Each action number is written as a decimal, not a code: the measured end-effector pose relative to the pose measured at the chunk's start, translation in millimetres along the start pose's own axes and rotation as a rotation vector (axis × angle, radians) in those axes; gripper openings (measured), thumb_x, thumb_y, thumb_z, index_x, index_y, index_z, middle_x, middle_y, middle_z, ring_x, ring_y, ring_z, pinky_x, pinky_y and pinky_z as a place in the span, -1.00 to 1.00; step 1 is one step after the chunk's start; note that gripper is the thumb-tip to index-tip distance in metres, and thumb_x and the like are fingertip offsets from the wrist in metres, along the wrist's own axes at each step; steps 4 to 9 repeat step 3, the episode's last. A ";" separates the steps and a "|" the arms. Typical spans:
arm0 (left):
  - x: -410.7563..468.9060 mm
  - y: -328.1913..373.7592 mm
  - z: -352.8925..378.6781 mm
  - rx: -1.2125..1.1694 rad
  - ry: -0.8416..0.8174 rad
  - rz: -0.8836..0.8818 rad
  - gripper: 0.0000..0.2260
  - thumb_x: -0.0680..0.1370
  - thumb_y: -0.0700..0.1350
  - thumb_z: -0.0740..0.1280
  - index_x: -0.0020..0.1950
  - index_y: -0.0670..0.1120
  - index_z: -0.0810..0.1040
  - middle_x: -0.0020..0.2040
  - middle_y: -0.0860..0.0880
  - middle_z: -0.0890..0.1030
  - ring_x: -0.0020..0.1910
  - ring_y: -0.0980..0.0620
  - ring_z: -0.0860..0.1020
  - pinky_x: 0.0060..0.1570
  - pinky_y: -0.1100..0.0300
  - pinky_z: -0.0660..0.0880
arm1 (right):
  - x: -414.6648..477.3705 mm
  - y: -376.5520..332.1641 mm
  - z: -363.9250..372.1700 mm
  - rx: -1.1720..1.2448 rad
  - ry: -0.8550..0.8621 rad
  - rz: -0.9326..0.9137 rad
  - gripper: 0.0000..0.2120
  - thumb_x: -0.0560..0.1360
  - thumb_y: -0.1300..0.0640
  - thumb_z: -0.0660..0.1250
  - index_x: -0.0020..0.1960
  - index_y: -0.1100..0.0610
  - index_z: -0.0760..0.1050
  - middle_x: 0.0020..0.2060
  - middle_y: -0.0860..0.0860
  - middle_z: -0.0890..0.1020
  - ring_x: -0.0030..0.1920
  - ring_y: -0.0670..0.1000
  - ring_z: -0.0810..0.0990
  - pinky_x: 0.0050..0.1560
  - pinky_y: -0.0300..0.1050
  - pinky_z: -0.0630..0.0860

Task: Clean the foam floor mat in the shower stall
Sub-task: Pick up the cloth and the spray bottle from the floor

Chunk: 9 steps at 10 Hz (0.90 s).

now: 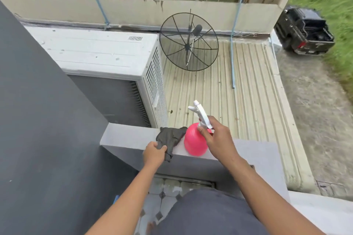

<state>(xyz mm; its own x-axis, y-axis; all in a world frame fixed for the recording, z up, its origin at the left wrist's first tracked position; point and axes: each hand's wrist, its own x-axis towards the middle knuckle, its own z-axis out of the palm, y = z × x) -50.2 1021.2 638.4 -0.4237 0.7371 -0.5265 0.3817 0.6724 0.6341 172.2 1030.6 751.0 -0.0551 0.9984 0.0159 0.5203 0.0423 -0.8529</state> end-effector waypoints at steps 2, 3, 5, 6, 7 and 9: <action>6.1 -10.6 -10.4 0.293 -0.129 0.030 -0.61 0.58 0.10 0.38 0.25 -0.17 0.54 0.20 -0.12 0.64 0.22 -0.16 0.58 0.08 0.09 0.50 | -7.5 -4.6 1.1 -0.044 0.018 0.042 -0.82 0.57 0.00 0.38 0.17 -0.11 0.53 -0.13 -0.12 0.65 -0.08 -0.06 0.62 -0.04 0.07 0.59; -2.9 6.4 -21.1 0.479 -0.127 0.055 -0.48 0.58 0.22 0.31 0.38 -0.11 0.44 0.34 -0.09 0.57 0.32 -0.15 0.54 0.32 -0.01 0.46 | -6.4 -16.0 -8.9 0.020 -0.008 0.086 -0.56 0.46 -0.20 0.45 0.28 -0.14 0.49 0.02 -0.20 0.64 0.07 -0.17 0.58 0.10 -0.15 0.53; -2.9 6.4 -21.1 0.479 -0.127 0.055 -0.48 0.58 0.22 0.31 0.38 -0.11 0.44 0.34 -0.09 0.57 0.32 -0.15 0.54 0.32 -0.01 0.46 | -6.4 -16.0 -8.9 0.020 -0.008 0.086 -0.56 0.46 -0.20 0.45 0.28 -0.14 0.49 0.02 -0.20 0.64 0.07 -0.17 0.58 0.10 -0.15 0.53; -2.9 6.4 -21.1 0.479 -0.127 0.055 -0.48 0.58 0.22 0.31 0.38 -0.11 0.44 0.34 -0.09 0.57 0.32 -0.15 0.54 0.32 -0.01 0.46 | -6.4 -16.0 -8.9 0.020 -0.008 0.086 -0.56 0.46 -0.20 0.45 0.28 -0.14 0.49 0.02 -0.20 0.64 0.07 -0.17 0.58 0.10 -0.15 0.53; -2.9 6.4 -21.1 0.479 -0.127 0.055 -0.48 0.58 0.22 0.31 0.38 -0.11 0.44 0.34 -0.09 0.57 0.32 -0.15 0.54 0.32 -0.01 0.46 | -6.4 -16.0 -8.9 0.020 -0.008 0.086 -0.56 0.46 -0.20 0.45 0.28 -0.14 0.49 0.02 -0.20 0.64 0.07 -0.17 0.58 0.10 -0.15 0.53; -2.9 6.4 -21.1 0.479 -0.127 0.055 -0.48 0.58 0.22 0.31 0.38 -0.11 0.44 0.34 -0.09 0.57 0.32 -0.15 0.54 0.32 -0.01 0.46 | -6.4 -16.0 -8.9 0.020 -0.008 0.086 -0.56 0.46 -0.20 0.45 0.28 -0.14 0.49 0.02 -0.20 0.64 0.07 -0.17 0.58 0.10 -0.15 0.53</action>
